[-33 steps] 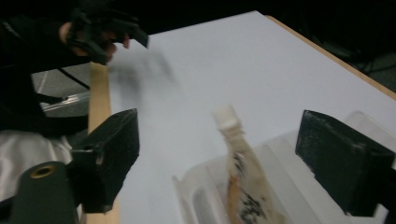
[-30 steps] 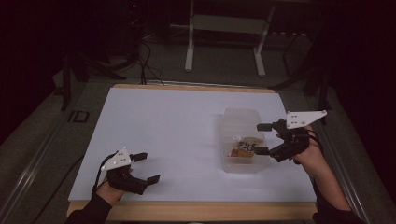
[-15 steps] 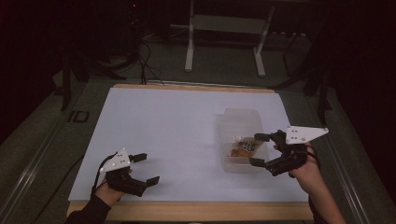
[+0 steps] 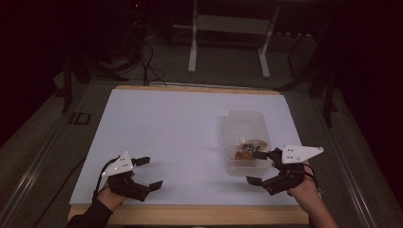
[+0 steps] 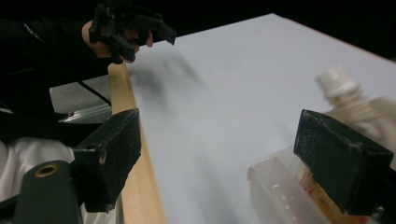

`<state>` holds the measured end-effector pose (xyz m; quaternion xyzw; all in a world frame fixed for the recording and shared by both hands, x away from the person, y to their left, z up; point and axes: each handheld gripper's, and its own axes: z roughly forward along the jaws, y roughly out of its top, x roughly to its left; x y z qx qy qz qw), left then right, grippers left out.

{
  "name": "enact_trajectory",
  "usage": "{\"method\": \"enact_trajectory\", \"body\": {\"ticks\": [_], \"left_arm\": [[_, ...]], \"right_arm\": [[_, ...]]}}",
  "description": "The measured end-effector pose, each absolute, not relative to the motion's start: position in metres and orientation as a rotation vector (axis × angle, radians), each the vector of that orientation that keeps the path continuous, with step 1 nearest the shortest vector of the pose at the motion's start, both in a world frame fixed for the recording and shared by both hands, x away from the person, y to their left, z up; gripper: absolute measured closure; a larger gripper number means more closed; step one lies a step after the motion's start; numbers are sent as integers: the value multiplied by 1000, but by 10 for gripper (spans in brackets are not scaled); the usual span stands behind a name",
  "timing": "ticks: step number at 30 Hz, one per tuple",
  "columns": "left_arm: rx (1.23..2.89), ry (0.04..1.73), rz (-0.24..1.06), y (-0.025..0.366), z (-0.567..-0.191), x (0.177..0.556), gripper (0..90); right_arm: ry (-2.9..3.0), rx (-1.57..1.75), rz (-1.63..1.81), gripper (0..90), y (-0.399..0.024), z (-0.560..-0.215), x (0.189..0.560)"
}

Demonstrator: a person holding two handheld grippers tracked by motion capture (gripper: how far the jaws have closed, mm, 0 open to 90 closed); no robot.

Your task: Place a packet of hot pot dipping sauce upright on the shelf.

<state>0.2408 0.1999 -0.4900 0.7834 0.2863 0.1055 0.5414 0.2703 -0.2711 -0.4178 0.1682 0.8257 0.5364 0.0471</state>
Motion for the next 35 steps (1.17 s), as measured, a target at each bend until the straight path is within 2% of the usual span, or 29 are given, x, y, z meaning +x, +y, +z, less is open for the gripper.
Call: {"method": "enact_trajectory", "body": {"ticks": [18, 35], "left_arm": [[1878, 665, 243, 197, -491, 240, 26], [1886, 650, 250, 194, -492, 240, 26]], "right_arm": [[2550, 565, 1583, 149, -267, -456, 258], [2548, 603, 1554, 149, -273, -465, 256]]}}
